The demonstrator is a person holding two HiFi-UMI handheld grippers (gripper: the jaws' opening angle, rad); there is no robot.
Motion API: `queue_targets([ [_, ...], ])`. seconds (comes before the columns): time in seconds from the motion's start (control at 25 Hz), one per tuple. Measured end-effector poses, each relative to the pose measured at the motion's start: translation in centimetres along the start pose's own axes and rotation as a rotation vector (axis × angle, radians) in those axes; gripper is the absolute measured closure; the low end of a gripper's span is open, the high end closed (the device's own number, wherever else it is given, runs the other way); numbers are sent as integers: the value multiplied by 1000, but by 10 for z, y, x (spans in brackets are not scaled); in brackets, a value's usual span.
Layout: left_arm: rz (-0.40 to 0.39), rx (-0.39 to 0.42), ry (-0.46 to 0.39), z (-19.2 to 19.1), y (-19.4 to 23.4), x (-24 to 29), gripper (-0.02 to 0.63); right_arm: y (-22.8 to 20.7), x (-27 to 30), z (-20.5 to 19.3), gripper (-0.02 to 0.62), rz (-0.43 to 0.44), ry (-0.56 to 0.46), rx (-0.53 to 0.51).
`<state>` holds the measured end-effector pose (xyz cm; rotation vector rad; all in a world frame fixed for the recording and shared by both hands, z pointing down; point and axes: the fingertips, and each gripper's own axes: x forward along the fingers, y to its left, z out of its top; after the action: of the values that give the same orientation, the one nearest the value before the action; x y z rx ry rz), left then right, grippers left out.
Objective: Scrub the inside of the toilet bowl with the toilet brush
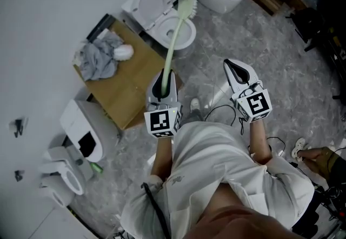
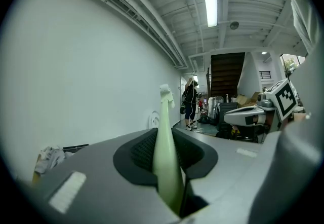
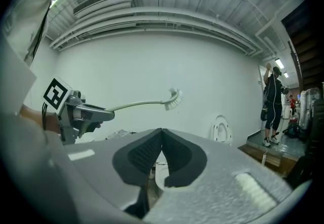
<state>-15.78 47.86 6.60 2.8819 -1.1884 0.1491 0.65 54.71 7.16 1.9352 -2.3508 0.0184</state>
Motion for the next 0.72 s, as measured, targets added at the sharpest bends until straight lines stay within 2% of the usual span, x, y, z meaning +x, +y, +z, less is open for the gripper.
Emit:
queue_targets([
  [0.44, -77, -9, 7, 2, 63, 77, 505, -15, 91, 9, 591, -57, 13, -3],
  [0.72, -85, -19, 13, -1, 79, 109, 505, -28, 123, 5, 591, -56, 44, -7],
])
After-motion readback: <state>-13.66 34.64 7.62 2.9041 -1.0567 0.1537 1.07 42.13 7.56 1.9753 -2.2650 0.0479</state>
